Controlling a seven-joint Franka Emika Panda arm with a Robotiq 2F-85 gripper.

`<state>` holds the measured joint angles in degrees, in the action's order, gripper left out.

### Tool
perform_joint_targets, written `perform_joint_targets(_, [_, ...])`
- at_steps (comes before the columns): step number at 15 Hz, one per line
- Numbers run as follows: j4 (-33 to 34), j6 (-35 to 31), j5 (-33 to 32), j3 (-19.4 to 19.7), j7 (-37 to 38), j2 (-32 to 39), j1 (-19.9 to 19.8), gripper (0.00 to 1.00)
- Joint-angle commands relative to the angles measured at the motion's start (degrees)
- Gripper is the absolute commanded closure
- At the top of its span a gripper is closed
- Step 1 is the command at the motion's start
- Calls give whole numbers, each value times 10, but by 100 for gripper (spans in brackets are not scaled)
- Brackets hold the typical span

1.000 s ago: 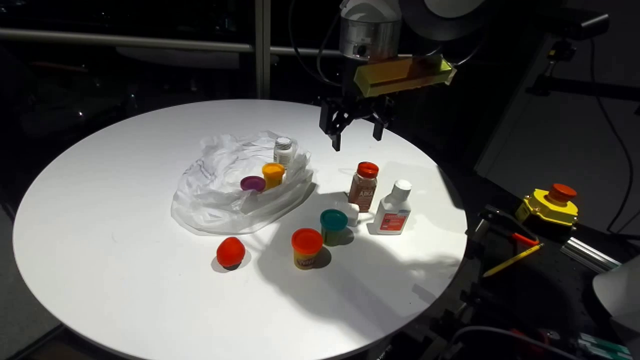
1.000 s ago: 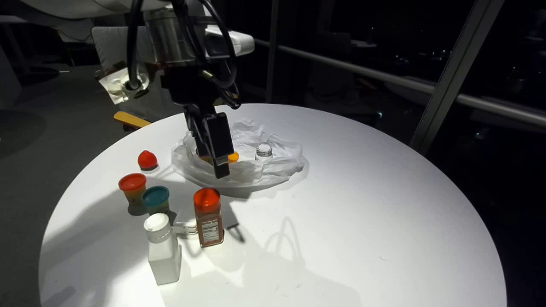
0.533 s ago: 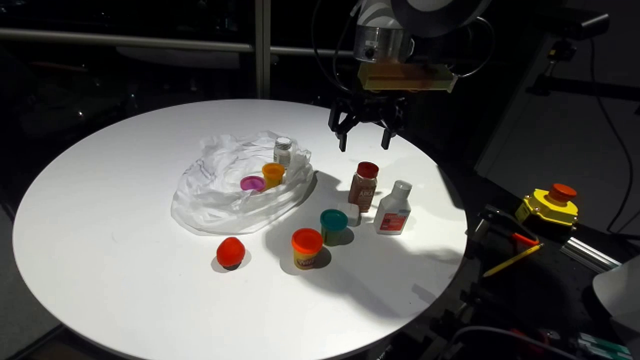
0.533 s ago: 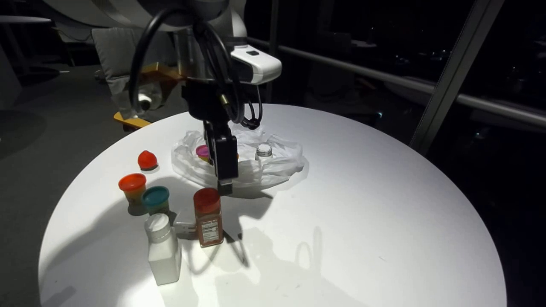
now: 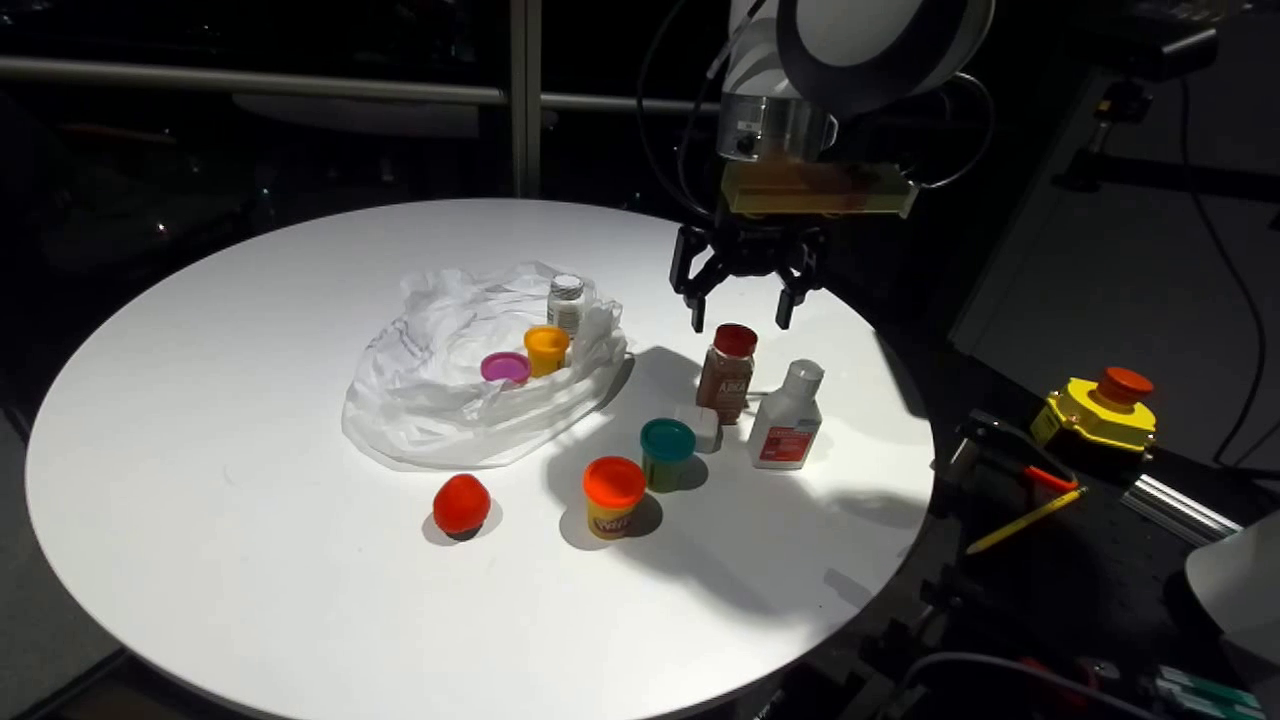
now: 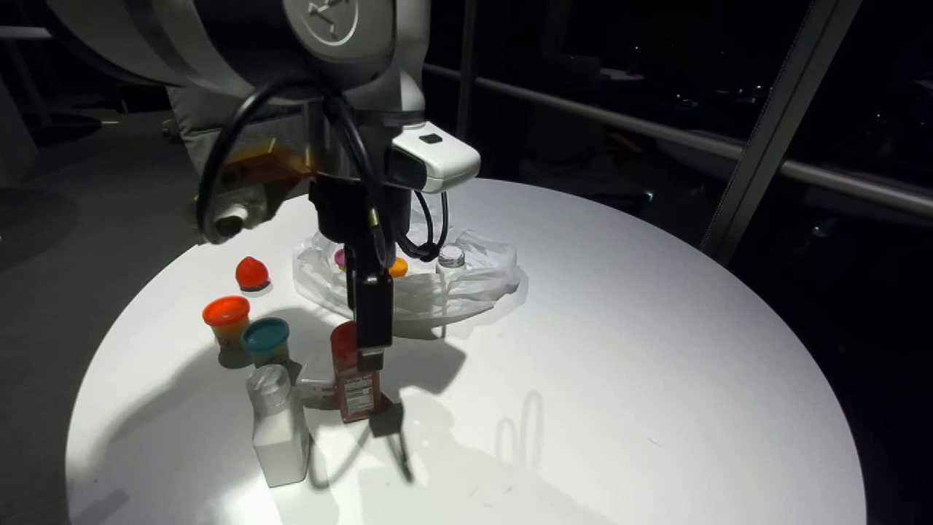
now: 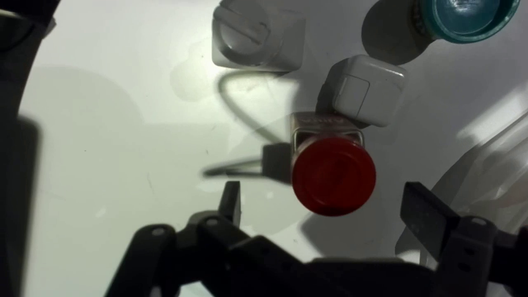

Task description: Pick up the bottles and small containers from the table and put them in the plastic bag.

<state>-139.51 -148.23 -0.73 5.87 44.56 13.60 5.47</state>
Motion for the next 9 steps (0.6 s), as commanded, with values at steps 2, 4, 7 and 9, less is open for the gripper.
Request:
perform_joint_targets(2, [-20, -24, 28, -14, -17, -4, -9, 0])
perform_joint_targets(4, [-25, -32, 36, -17, -23, -4, -9, 0])
perform_joint_targets(7, [-30, -51, 52, -22, -36, -3, -10, 27])
perform_joint_targets(9, [-30, -56, 65, -25, -43, -1, -11, 38])
